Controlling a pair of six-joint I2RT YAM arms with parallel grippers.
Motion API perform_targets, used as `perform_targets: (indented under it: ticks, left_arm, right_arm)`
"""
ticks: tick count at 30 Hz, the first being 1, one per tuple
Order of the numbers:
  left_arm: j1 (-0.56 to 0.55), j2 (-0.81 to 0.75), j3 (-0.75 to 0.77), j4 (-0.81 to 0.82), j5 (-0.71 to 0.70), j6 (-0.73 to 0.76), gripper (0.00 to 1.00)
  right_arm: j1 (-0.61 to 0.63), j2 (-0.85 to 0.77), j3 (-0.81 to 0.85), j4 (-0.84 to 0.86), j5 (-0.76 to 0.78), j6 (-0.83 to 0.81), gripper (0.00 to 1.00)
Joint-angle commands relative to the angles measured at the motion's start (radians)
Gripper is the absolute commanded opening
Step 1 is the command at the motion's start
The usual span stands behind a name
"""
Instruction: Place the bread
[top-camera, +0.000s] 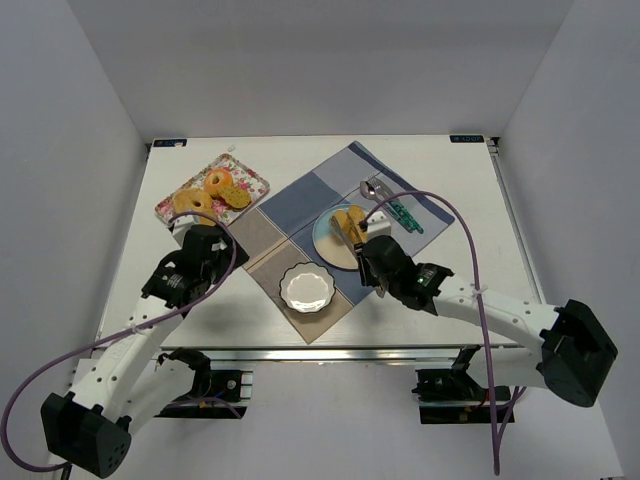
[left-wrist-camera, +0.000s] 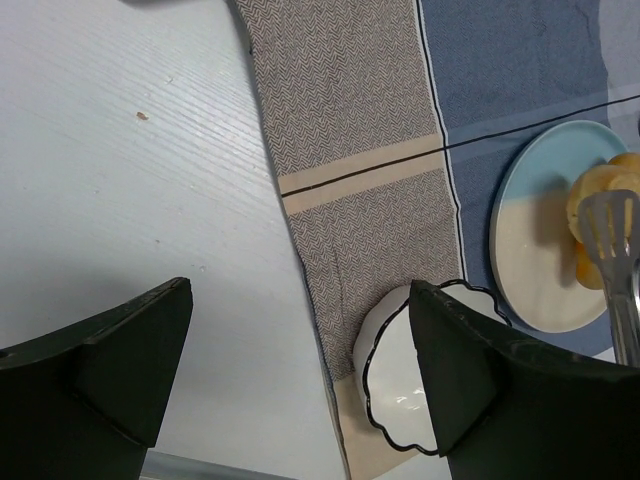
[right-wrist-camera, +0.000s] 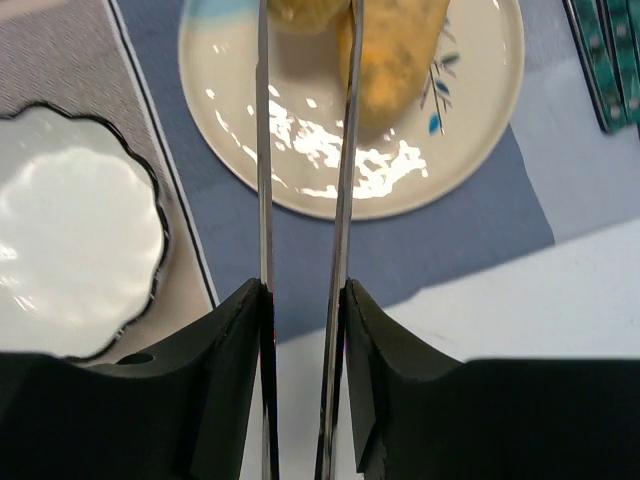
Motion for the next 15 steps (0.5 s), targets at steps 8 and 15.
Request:
perform_targets:
  ticks: [8, 15]
  left_arm:
    - [-0.003, 0.013, 0.006, 0.047, 0.033, 0.014, 0.98]
    - [-0.003, -0.001, 0.003, 0.05, 0.03, 0.014, 0.98]
  right_arm:
    - [-0.003, -0.013, -0.016, -0.065, 0.068, 0.098, 0.46]
    - [-0.003, -0.037, 0.002, -0.016, -0.047, 0.047, 0.48]
